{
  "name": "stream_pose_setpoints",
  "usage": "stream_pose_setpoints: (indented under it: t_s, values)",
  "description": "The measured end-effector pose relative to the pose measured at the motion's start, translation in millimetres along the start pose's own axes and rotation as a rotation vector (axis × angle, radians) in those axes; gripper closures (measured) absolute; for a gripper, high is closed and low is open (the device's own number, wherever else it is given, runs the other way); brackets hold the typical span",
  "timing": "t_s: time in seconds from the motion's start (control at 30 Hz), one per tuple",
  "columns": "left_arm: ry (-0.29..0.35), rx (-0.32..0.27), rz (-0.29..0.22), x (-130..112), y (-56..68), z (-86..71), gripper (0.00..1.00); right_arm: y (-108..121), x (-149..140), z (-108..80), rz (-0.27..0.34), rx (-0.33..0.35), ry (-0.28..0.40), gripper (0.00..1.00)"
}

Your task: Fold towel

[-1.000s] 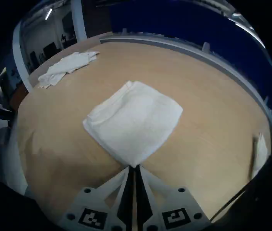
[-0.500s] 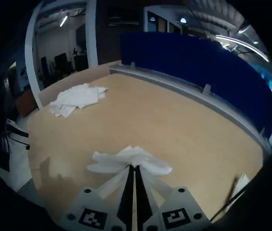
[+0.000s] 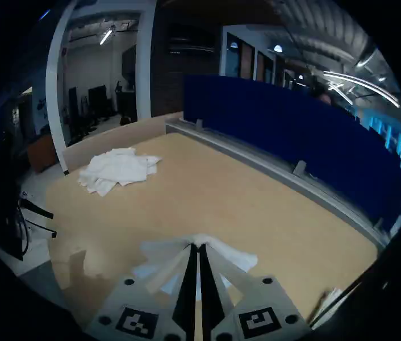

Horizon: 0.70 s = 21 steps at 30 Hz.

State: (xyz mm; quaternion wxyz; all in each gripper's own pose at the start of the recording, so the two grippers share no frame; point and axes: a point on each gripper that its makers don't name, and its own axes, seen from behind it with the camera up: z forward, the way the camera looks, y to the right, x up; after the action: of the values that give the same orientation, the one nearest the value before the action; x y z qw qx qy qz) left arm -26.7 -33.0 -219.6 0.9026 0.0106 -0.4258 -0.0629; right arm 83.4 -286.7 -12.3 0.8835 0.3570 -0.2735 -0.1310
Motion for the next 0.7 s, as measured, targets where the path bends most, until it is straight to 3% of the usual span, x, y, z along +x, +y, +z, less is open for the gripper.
stream_pose_setpoints:
  t_s: [0.37, 0.57, 0.7]
  values:
    - [-0.001, -0.014, 0.019, 5, 9.7, 4.1, 0.05, 26, -3, -14.5, 0.035, -0.023, 0.008, 0.97]
    - [-0.004, -0.024, 0.033, 8, 18.7, 7.5, 0.05, 67, -14, -38.1, 0.044, -0.059, -0.008, 0.98]
    - [-0.005, -0.028, 0.037, 9, 24.4, 10.0, 0.05, 109, -22, -56.5, 0.055, -0.101, -0.020, 0.97]
